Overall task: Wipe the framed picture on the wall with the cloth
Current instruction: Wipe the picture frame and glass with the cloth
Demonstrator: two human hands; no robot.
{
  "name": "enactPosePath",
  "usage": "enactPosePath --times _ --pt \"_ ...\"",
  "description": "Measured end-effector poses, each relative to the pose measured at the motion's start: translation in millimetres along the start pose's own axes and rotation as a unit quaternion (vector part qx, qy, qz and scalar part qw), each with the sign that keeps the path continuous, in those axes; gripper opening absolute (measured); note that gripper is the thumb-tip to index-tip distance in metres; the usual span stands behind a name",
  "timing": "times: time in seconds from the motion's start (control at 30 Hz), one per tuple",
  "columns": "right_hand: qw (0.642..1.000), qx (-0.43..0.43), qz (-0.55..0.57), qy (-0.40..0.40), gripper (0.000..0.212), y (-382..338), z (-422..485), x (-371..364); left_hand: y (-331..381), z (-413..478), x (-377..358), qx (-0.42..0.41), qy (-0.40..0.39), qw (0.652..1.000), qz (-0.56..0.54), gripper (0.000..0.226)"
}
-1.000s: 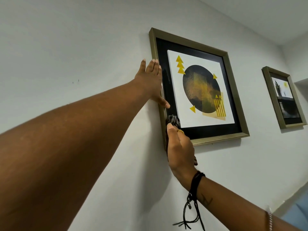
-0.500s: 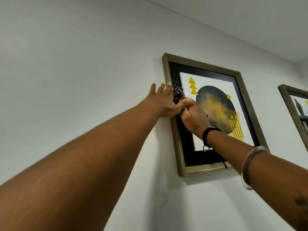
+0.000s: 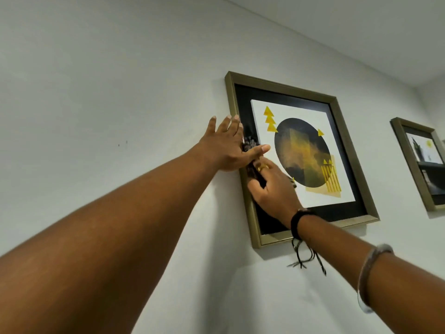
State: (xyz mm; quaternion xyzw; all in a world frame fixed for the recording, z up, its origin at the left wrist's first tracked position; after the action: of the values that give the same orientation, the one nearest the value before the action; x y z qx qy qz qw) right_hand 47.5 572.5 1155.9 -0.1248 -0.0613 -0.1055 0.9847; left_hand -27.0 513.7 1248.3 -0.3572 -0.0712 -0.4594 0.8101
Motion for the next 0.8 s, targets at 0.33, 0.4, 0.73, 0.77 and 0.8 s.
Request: enactPosePath --times 0.33,0.4,0.73,0.77,0.8 --pt "0.990 0.120 -0.069 -0.018 0.049 42.1 -110.0 -6.7 7.3 -1.2 -9.4 0.007 0.023 0.991 0.132 0.107" --pt "0.981 0.157 -0.107 -0.023 0.047 45.2 -114.1 -6.5 5.9 -0.6 -11.9 0.013 0.023 0.991 0.130 0.106" --pt "0.960 0.204 -0.191 -0.025 0.049 65.2 -122.6 -4.1 4.5 3.8 -12.6 0.013 0.010 0.995 0.093 0.100" --pt "0.958 0.208 -0.196 -0.029 0.049 65.5 -122.6 -4.6 4.0 3.6 -13.2 0.013 0.008 0.996 0.093 0.100" --pt "0.957 0.211 -0.198 -0.031 0.049 66.2 -122.6 -4.0 4.0 4.4 -13.4 0.012 0.007 0.996 0.093 0.100"
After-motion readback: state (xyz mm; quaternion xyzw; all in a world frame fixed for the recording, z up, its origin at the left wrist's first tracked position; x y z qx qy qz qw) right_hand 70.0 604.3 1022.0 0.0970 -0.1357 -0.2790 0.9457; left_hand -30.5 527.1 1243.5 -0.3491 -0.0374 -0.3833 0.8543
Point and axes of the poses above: each hand's wrist, its own z-axis towards the middle knuckle, its own x-axis out of the back of the hand, y = z × x, the point moved 9 cm from there along z, towards the middle knuckle, and after that the axes turned 5 degrees about -x, right-handed, at the moved point
